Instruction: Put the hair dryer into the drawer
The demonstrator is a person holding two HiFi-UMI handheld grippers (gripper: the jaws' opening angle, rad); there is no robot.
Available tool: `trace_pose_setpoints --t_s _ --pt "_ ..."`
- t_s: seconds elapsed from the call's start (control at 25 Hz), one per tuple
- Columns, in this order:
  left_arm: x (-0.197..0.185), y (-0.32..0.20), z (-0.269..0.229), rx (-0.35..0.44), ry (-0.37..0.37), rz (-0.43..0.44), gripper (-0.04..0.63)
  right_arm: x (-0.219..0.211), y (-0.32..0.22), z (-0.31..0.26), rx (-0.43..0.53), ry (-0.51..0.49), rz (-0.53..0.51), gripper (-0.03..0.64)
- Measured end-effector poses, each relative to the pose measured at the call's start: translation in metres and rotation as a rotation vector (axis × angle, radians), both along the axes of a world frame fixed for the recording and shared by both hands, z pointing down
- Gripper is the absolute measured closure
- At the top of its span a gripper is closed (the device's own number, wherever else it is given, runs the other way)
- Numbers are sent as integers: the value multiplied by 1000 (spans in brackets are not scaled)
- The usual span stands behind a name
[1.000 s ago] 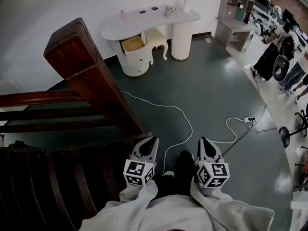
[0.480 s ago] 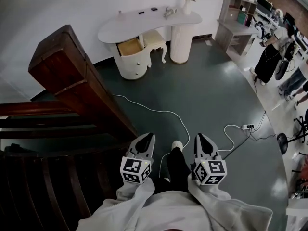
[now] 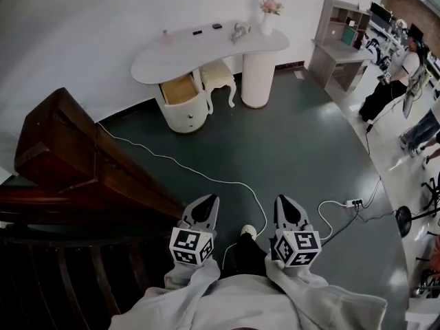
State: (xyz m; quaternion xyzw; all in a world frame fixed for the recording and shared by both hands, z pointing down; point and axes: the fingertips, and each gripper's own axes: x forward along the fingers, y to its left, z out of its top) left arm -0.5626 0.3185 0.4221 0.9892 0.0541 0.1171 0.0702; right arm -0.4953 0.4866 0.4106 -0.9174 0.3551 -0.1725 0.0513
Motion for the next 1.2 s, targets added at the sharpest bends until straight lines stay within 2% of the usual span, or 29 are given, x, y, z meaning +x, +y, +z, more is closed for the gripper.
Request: trace_pose_setpoints --t_s 0.28,0.52,0.72,1.2 --pt "82 -14 2 0 -7 -8 569 82 -17 2 -18 -12 -38 566" --pt "123 -21 9 -14 -13 -22 569 122 -31 13 -31 -36 -76 566" --pt "140 -20 14 -13 -14 -33 569 138 -33 19 -39 -48 -100 568" --pt "147 -33 20 -14 -42 -42 569 142 -40 26 -48 -70 -103 568"
